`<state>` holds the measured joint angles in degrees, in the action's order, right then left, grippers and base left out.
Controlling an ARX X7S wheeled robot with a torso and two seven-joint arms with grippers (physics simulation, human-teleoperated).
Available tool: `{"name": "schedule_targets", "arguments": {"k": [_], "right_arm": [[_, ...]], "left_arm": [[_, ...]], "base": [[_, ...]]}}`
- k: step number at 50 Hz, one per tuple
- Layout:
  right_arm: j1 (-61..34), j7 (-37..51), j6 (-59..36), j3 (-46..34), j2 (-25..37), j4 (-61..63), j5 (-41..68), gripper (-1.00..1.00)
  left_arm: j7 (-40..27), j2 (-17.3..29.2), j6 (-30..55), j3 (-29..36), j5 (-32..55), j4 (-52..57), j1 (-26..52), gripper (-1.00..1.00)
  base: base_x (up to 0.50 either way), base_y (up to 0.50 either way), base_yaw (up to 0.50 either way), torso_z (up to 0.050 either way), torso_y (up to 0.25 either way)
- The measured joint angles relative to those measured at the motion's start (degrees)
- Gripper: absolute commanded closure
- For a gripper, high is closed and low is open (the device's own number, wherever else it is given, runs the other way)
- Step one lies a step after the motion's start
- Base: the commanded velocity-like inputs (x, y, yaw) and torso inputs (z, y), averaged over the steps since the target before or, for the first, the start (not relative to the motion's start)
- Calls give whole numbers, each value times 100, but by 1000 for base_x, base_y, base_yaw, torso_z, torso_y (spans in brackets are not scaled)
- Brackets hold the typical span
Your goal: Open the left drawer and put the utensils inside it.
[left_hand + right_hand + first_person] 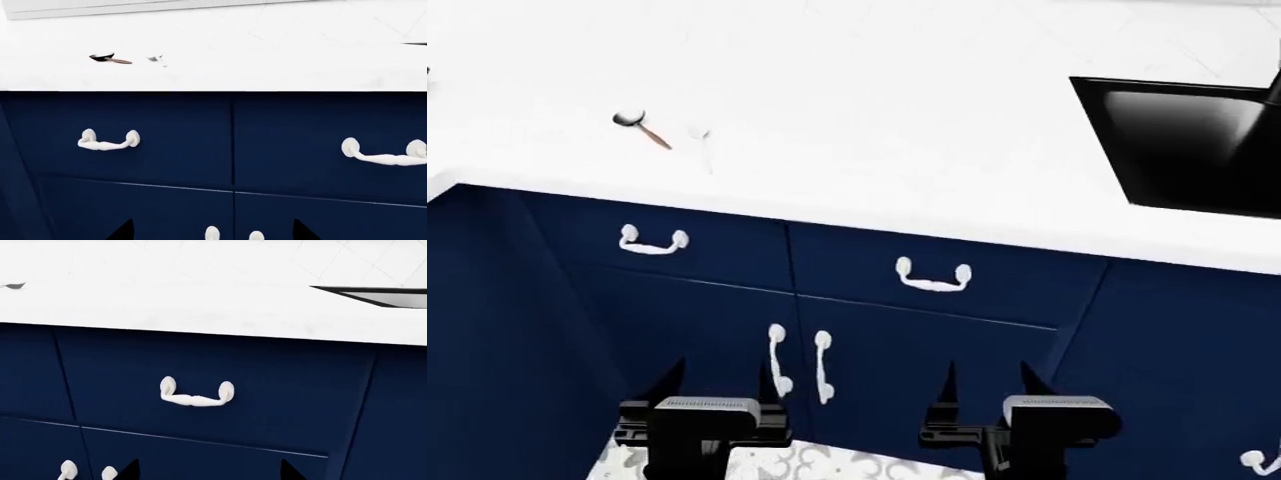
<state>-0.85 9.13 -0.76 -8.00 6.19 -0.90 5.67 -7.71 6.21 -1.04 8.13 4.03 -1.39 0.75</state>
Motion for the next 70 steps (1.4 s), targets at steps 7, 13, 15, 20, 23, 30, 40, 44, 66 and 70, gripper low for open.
{"name": "schedule_targets", "arguments": {"k": [7,13,15,20,23,30,40,44,66,70], "right_arm": [[-14,40,-2,-45,30,-22,36,-100],[-19,74,-4,-82,56,-31,63,-100],[-19,87,-1,-94,66,-31,67,-100],[-16,118,7,-125,91,-25,73,-100],[-15,135,12,-143,105,-25,78,-100],[-21,169,31,-187,134,-41,88,-100],[-29,215,40,-242,172,-49,109,-100],[-34,232,41,-260,185,-54,122,-100],[-40,320,46,-351,253,-56,194,-100],[-44,335,46,-368,266,-57,202,-100]], "left_arm": [[-51,31,-13,43,25,-18,11,-100],[-93,57,-19,80,41,-23,16,-100],[-105,67,-22,95,45,-22,15,-100],[-131,93,-28,131,51,-17,12,-100],[-145,107,-30,153,55,-18,12,-100],[-176,137,-39,197,69,-26,19,-100],[-223,176,-49,250,91,-28,27,-100],[-243,190,-51,268,102,-30,31,-100],[-339,260,-65,358,162,-28,37,-100],[-353,272,-70,375,172,-29,39,-100]], "base": [[0,0,500,0,0],[0,0,500,0,0],[0,0,500,0,0],[0,0,500,0,0],[0,0,500,0,0],[0,0,500,0,0],[0,0,500,0,0],[0,0,500,0,0],[0,0,500,0,0],[0,0,500,0,0]]}}
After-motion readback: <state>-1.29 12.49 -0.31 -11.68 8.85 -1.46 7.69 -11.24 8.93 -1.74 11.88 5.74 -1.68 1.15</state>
